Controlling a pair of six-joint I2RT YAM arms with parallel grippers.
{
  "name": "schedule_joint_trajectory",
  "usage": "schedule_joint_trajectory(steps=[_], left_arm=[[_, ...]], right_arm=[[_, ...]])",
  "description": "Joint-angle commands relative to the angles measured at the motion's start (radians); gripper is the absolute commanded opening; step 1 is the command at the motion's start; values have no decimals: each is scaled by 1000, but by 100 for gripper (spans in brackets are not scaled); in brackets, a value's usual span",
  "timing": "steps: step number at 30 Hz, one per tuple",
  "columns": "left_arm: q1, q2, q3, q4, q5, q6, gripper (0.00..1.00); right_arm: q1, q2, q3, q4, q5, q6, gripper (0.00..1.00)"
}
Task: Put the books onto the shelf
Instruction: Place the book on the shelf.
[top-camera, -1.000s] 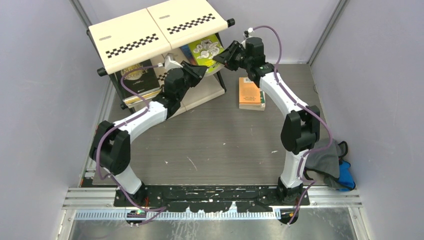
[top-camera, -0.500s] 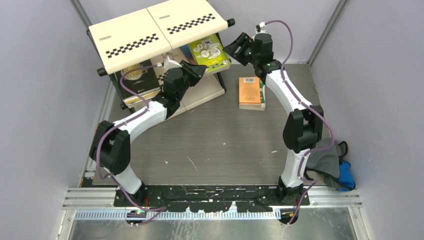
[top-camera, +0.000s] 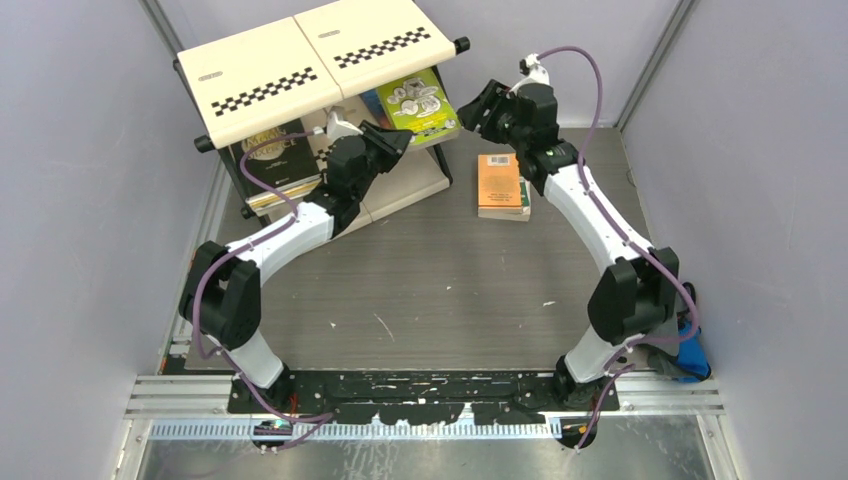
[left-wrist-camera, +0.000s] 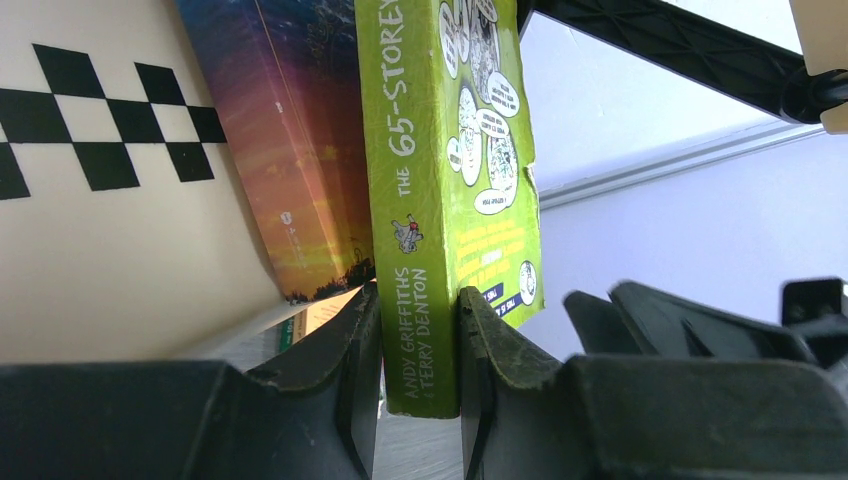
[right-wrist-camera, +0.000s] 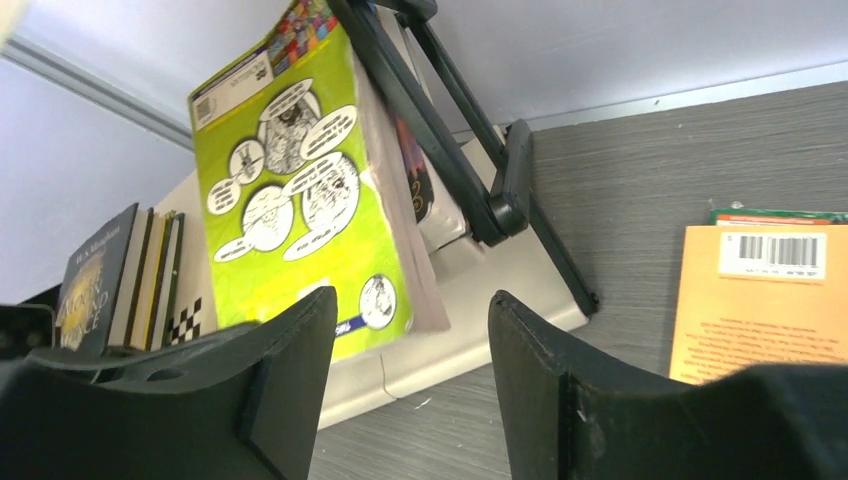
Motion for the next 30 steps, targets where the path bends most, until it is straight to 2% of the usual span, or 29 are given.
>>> schedule_joint_trajectory(steps=[1, 3, 9, 12, 30], left_arm=[[15, -25, 18, 53, -44, 2, 0], [14, -27, 18, 45, -49, -3, 0], [14, -31, 18, 37, -57, -18, 0], [14, -34, 19, 31, -63, -20, 0], [14, -35, 21, 23, -67, -21, 1]], right_arm=[[22, -122, -80, 54, 84, -99, 58], [38, -150, -114, 50, 132, -126, 50], [82, -157, -144, 16, 152, -176, 13], [107, -133, -128, -1, 151, -195, 2], [186, 47, 86, -95, 152, -241, 1]])
